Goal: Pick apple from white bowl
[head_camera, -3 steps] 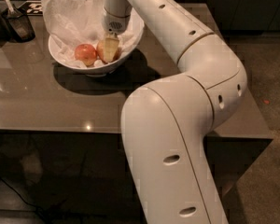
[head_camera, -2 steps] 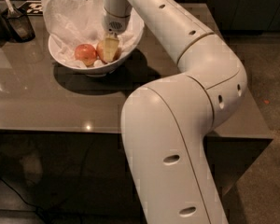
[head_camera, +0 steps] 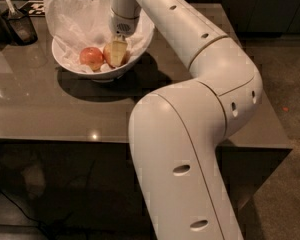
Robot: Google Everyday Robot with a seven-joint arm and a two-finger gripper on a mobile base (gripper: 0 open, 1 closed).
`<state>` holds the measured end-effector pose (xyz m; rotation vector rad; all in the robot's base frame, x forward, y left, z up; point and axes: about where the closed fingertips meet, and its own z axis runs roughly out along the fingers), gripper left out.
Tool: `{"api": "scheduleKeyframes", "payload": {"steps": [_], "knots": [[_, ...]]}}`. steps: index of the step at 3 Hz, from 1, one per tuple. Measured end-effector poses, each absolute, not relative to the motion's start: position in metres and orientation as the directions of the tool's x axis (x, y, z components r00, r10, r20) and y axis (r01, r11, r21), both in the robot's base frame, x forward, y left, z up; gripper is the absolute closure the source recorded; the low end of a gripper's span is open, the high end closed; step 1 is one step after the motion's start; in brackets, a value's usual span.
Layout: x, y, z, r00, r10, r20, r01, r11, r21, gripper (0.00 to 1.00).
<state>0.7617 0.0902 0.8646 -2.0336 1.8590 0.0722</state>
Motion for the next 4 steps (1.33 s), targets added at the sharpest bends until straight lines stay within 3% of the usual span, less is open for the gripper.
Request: {"api": "scheduleKeyframes", "payload": {"steps": [4], "knots": [[0.752,0.075,0.932,0.129,-0.912,-0.388,-0.926,0.029,-0.377,1.0]]}}
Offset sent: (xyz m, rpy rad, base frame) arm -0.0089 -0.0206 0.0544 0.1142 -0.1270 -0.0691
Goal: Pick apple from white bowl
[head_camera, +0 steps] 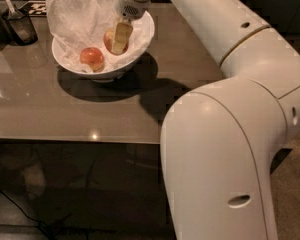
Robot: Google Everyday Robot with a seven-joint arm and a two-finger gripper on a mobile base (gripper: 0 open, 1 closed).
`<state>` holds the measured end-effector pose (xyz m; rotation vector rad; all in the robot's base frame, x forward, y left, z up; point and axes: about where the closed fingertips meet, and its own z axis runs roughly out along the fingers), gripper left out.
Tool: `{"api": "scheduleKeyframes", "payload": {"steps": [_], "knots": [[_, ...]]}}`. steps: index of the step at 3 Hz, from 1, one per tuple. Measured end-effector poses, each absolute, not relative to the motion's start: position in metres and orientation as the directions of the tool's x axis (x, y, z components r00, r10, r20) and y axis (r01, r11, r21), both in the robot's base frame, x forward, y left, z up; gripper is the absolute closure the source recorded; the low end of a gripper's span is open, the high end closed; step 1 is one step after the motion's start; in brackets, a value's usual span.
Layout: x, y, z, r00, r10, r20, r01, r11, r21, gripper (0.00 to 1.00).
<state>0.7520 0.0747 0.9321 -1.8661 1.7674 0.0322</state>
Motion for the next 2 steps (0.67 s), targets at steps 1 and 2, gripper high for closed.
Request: {"api": "scheduleKeyframes", "payload": {"steps": [1,2], "knots": [[0.744,0.076,0.961,0.164,-0.903,-0.397,-0.911,0.016,-0.412,1.0],[0.734,0.076,0.993,0.195,-0.896,-0.399,-0.895,0.004,-0.446,1.0]]}}
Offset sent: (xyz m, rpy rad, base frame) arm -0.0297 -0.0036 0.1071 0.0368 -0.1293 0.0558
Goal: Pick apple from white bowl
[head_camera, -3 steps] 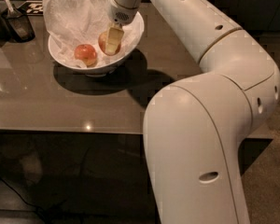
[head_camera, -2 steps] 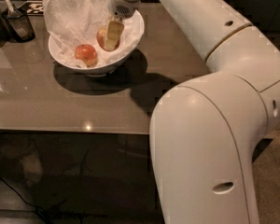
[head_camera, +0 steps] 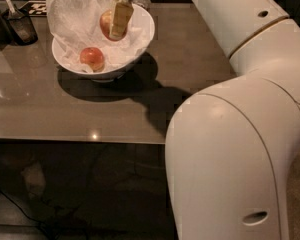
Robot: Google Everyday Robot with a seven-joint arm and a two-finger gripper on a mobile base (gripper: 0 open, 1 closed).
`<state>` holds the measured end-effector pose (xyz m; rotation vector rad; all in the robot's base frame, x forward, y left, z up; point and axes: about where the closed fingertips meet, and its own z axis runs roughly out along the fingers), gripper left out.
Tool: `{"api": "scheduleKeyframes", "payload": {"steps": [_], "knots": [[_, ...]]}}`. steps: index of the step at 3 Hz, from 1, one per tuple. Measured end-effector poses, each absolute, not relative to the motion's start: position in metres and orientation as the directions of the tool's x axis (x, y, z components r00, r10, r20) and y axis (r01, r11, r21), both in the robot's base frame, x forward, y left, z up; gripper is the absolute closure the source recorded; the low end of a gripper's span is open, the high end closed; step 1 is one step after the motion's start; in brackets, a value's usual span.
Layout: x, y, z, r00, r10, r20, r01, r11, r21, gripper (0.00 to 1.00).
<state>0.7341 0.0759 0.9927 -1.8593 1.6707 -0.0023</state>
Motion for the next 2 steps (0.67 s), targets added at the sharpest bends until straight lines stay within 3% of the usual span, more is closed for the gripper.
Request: {"api": "scheduleKeyframes", "payload": {"steps": [2], "knots": [[0.716,0.07,1.053,0.253,-0.874,-0.414,-0.842,0.012,-0.539,1.0]]}}
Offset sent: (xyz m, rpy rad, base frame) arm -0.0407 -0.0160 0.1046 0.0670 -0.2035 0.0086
